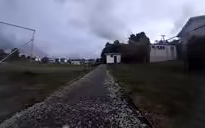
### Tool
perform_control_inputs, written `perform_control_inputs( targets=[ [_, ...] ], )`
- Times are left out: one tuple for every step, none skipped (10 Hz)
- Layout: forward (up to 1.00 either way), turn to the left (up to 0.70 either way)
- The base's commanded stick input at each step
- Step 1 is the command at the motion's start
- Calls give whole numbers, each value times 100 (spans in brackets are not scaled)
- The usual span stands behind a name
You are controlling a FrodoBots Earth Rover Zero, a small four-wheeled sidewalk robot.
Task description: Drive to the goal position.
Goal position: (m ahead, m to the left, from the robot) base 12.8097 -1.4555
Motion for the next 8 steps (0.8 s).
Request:
perform_control_inputs(
  targets=[
    [60,0],
    [60,0],
    [60,0],
    [60,0],
    [60,0],
    [60,0],
    [60,0],
    [60,0]
  ],
)
